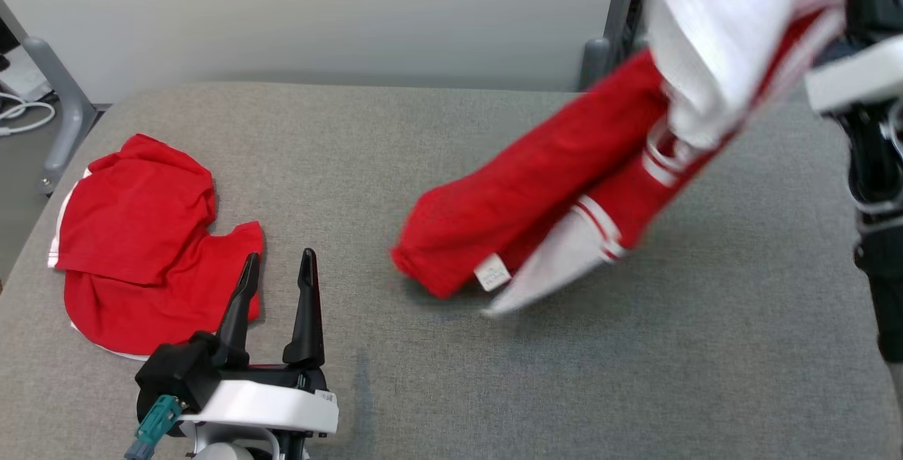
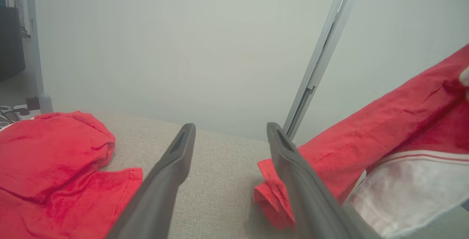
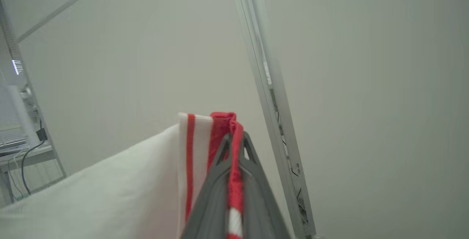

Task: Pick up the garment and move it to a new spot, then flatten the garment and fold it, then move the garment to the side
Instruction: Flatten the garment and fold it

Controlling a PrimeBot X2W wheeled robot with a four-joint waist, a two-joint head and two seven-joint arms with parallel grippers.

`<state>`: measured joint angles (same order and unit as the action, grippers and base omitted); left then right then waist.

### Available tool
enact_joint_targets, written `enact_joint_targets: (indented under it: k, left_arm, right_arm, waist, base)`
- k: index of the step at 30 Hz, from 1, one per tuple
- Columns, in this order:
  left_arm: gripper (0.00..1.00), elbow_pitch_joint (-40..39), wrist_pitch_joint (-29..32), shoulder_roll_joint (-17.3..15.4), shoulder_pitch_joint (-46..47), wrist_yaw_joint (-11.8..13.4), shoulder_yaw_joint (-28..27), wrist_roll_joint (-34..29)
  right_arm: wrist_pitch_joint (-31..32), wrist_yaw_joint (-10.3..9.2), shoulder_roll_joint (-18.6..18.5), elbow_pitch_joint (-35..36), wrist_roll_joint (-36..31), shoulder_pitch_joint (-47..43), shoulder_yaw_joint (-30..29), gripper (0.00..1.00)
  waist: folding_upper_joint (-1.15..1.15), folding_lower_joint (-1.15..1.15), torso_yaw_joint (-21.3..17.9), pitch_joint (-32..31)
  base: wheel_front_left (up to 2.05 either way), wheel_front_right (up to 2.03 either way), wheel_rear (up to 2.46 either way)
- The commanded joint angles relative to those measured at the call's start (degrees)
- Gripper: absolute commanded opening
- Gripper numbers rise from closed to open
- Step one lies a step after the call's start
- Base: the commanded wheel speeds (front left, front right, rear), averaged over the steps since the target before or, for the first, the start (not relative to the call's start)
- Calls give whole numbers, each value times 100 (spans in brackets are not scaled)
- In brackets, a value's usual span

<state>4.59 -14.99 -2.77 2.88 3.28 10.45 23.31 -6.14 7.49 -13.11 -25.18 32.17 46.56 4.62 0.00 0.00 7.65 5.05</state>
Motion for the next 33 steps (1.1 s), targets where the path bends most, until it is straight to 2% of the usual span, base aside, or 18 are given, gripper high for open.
enact_joint_targets:
  k: [1, 4, 7, 11, 17, 18, 19, 25, 29, 30, 33]
  left_arm:
    - [100, -8, -20, -20, 116, -4, -7, 7]
    - [100, 14, -20, -21, 179, -27, 5, -27]
    - [100, 45, -20, -19, 292, -73, 43, -67]
    - [100, 74, -20, -23, 368, -99, 26, -135]
    - [100, 87, -20, -23, 488, -109, 50, -170]
    - [100, 88, -20, -22, 510, -110, 60, -175]
    - [100, 90, -20, -19, 522, -113, 61, -184]
    - [100, 144, -20, -22, 559, -116, 25, -201]
    - [100, 168, -20, -22, 518, -108, 1, -153]
    - [100, 170, -20, -22, 494, -109, -8, -145]
    - [100, 121, -20, -22, 347, -78, -67, -90]
  right_arm:
    - [48, 1, -111, -269, 43, -244, -172, 0]
    - [85, 2, -257, -992, 267, -568, -583, 0]
    - [-114, 2, -522, -1693, 192, -826, -827, 0]
    - [-374, 2, -682, -2473, 119, -929, -1012, 0]
    - [-657, 1, -835, -3275, -89, -835, -1131, 0]
    - [-715, 1, -889, -3382, -182, -820, -1106, 29]
    - [-750, 1, -919, -3483, -270, -810, -1064, 100]
    - [-821, 1, -1008, -4022, -725, -608, -816, 100]
    - [-867, 1, -996, -4084, -1002, -472, -578, 100]
    - [-883, 1, -993, -4015, -1037, -465, -519, 100]
    - [-919, 1, -929, -2854, -978, -636, -297, 100]
  waist:
    - [0, 0, -34, 96]
    - [0, 0, -71, 236]
    - [0, 0, -71, 376]
    - [0, 0, -116, 533]
    - [0, 0, -166, 674]
    - [0, 0, -177, 691]
    - [0, 0, -198, 705]
    - [0, 0, -374, 633]
    - [0, 0, -488, 469]
    - [0, 0, -512, 420]
    - [0, 0, -601, 155]
  base:
    - [0, 0, 0]
    - [0, 0, 0]
    - [0, 0, 0]
    - [0, 0, 0]
    - [0, 0, 0]
    - [0, 0, 0]
    - [0, 0, 0]
    - [0, 0, 0]
    - [0, 0, 0]
    - [0, 0, 0]
    - [0, 0, 0]
